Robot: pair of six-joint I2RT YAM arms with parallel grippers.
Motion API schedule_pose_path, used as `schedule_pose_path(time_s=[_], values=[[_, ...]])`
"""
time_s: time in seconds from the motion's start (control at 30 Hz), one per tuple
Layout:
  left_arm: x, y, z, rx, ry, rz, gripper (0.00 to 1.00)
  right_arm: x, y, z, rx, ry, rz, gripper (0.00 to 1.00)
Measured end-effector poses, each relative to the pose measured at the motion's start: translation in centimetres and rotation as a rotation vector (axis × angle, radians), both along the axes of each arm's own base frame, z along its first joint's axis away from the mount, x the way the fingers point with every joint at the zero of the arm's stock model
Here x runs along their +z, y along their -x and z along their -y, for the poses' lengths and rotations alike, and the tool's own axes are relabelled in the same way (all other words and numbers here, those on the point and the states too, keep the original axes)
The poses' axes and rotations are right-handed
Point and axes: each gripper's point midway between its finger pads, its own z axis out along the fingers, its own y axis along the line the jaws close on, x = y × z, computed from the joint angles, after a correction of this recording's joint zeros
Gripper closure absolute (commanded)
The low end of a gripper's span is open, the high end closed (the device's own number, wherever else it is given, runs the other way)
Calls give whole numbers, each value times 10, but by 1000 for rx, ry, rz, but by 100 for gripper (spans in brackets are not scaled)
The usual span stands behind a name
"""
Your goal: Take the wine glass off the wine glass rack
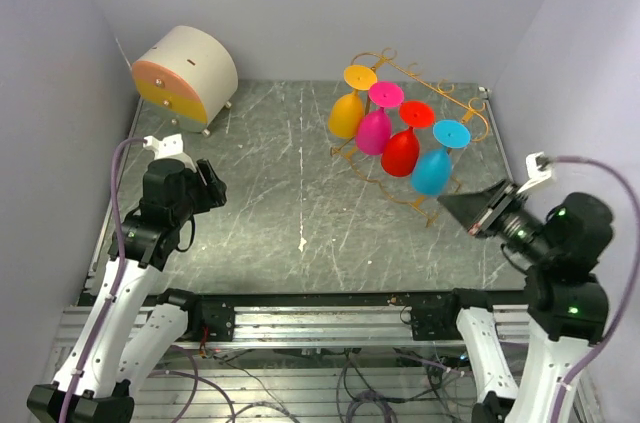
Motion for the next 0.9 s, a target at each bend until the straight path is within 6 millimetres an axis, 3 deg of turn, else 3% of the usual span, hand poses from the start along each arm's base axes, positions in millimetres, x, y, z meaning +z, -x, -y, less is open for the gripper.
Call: schedule_pose_path(time_s=[0.07,0.13,0.23,0.3,0.43,0.57,0.67,0.77,0.83,0.9], values=[[0,0,0,0,0,0,33,48,-7,2,-1,39,122,100],[0,0,0,0,0,0,33,81,-17,9,-29,89,213,100],[1,0,0,-1,1,4,30,111,-41,21,-82,143,316,100],[3,0,0,-2,4,15,27,114,-60,26,-94,146,328,97],[15,1,3,-7,36,67,24,97,-117,38,-116,142,253,75],[34,-1,10,9,131,136,24,72,-163,61,-206,179,153,69],[59,-8,22,2,250,209,24,74,-170,73,-267,212,151,69],[95,-23,42,-29,416,281,22,101,-161,81,-325,240,228,69],[123,-41,60,-67,534,313,16,115,-152,84,-358,250,275,69],[146,-63,79,-114,647,326,17,123,-144,87,-385,254,304,72]])
